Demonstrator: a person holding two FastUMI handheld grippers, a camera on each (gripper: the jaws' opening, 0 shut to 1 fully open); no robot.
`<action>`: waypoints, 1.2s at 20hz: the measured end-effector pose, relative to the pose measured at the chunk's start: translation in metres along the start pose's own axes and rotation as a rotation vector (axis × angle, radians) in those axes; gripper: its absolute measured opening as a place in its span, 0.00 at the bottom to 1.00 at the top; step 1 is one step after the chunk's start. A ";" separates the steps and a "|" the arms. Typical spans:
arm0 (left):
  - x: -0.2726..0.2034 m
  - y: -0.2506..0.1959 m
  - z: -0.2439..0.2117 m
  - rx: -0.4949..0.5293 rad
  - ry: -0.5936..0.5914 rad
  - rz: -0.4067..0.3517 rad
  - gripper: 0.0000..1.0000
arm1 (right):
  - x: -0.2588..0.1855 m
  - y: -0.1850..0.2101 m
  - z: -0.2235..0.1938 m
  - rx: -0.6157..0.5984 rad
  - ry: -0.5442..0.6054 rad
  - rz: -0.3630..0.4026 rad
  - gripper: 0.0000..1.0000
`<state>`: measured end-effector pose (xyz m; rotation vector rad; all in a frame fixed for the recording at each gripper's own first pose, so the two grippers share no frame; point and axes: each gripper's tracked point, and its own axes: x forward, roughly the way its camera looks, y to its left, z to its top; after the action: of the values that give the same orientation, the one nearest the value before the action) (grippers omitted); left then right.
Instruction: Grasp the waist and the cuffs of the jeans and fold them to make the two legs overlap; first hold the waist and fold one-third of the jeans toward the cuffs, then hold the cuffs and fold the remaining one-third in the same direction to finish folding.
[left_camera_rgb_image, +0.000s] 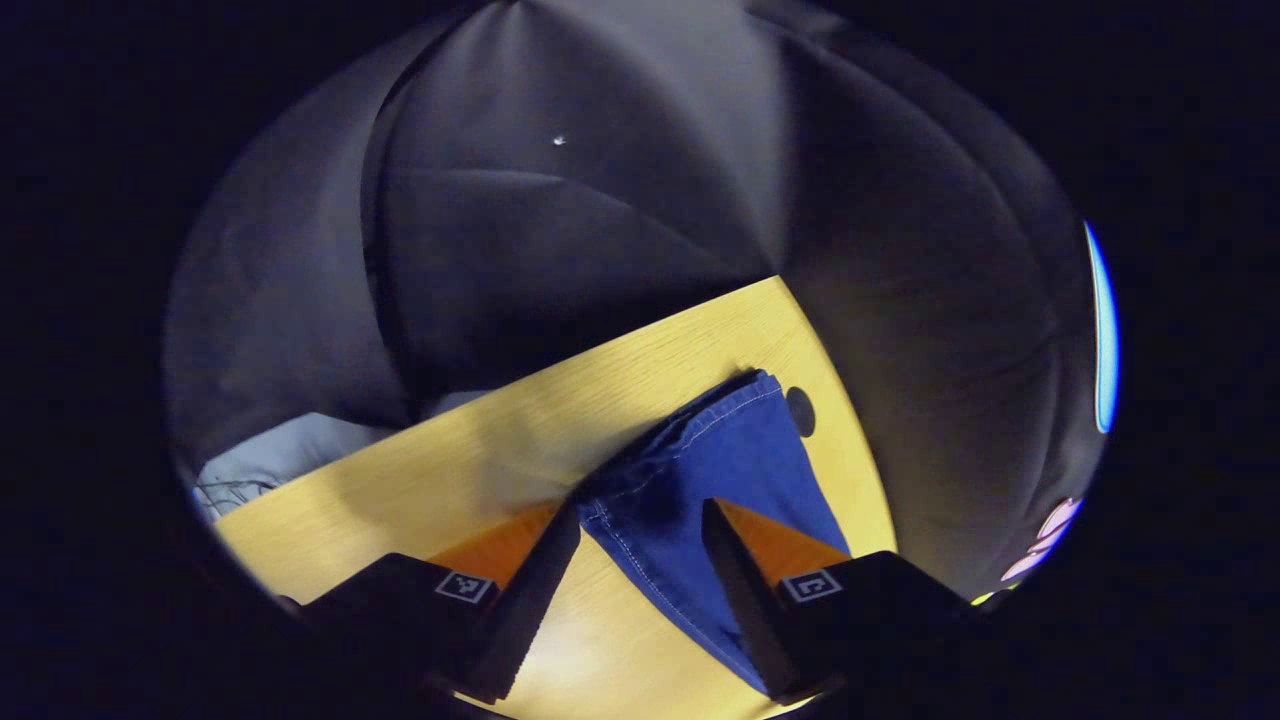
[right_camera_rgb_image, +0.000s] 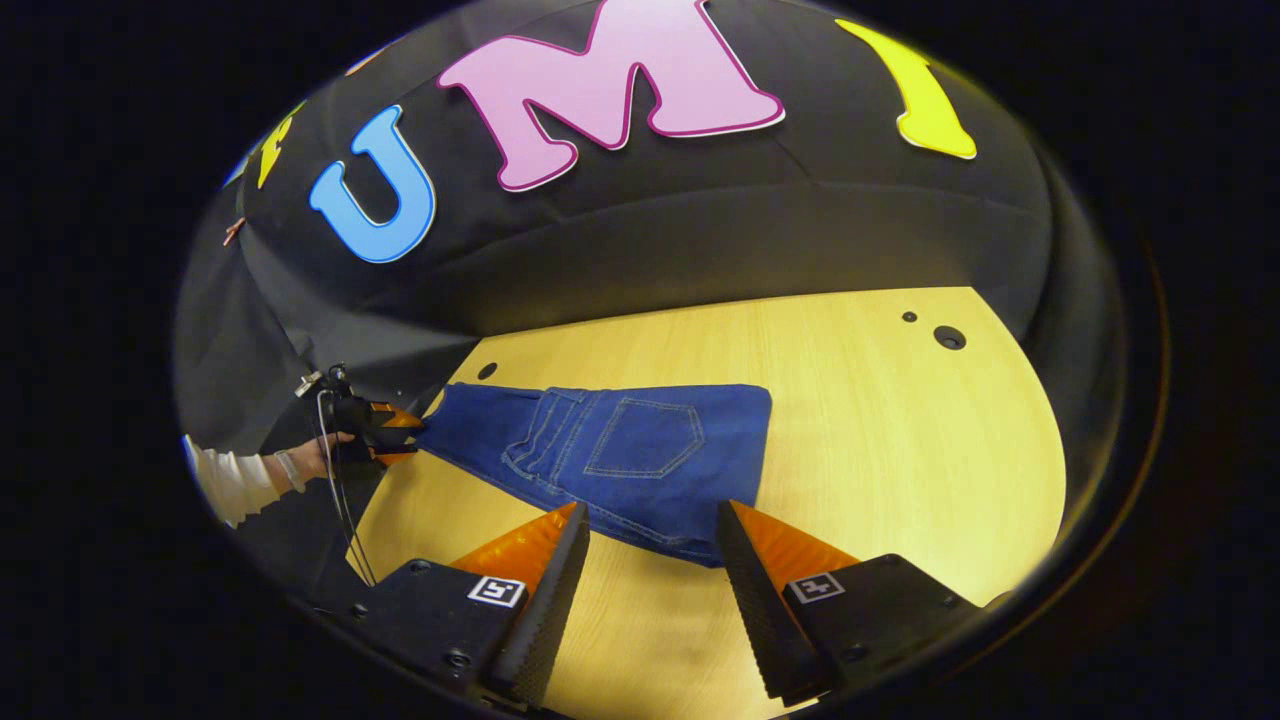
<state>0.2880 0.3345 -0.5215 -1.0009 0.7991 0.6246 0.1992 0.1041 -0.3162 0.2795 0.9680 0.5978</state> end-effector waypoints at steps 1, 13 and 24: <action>0.000 -0.001 -0.004 -0.050 0.017 -0.028 0.88 | 0.004 0.002 0.001 -0.013 0.005 0.006 0.80; 0.006 -0.012 -0.001 -0.319 -0.012 -0.134 0.14 | 0.002 0.016 -0.006 -0.094 0.033 0.021 0.80; -0.034 -0.086 0.007 -0.191 -0.029 -0.307 0.06 | -0.006 0.026 -0.003 -0.099 0.014 0.045 0.80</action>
<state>0.3368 0.3014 -0.4499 -1.2572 0.5516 0.4534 0.1853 0.1209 -0.3013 0.2097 0.9446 0.6877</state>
